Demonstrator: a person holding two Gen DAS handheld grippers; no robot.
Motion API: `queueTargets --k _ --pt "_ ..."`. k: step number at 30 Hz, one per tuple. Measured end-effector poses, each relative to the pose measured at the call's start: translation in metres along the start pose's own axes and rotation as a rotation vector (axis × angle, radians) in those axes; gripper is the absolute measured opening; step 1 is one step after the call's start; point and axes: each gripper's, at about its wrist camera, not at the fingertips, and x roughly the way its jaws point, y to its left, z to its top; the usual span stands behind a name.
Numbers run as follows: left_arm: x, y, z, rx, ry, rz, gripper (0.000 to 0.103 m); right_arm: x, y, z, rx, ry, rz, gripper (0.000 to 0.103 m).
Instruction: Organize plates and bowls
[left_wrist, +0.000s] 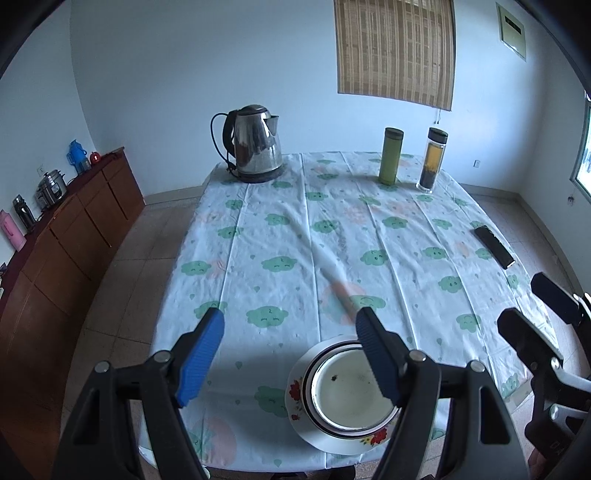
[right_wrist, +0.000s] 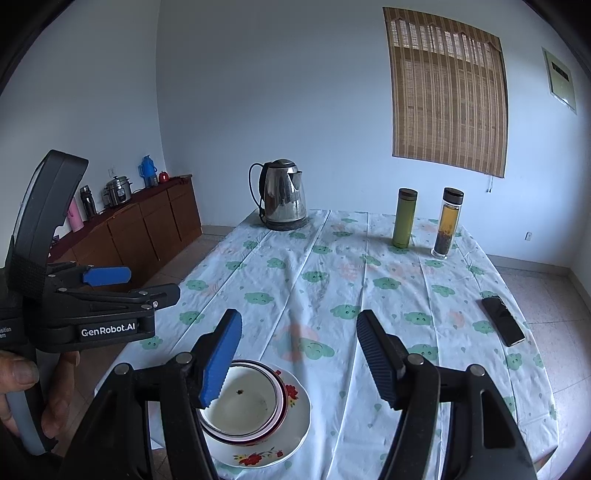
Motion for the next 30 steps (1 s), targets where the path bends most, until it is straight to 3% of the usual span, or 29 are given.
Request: queueTargets --k 30 --pt "0.0024 -0.0004 0.0033 0.017 0.004 -0.013 0.075 -0.0044 0.0027 0.0033 0.019 -0.025 0.001 0.067"
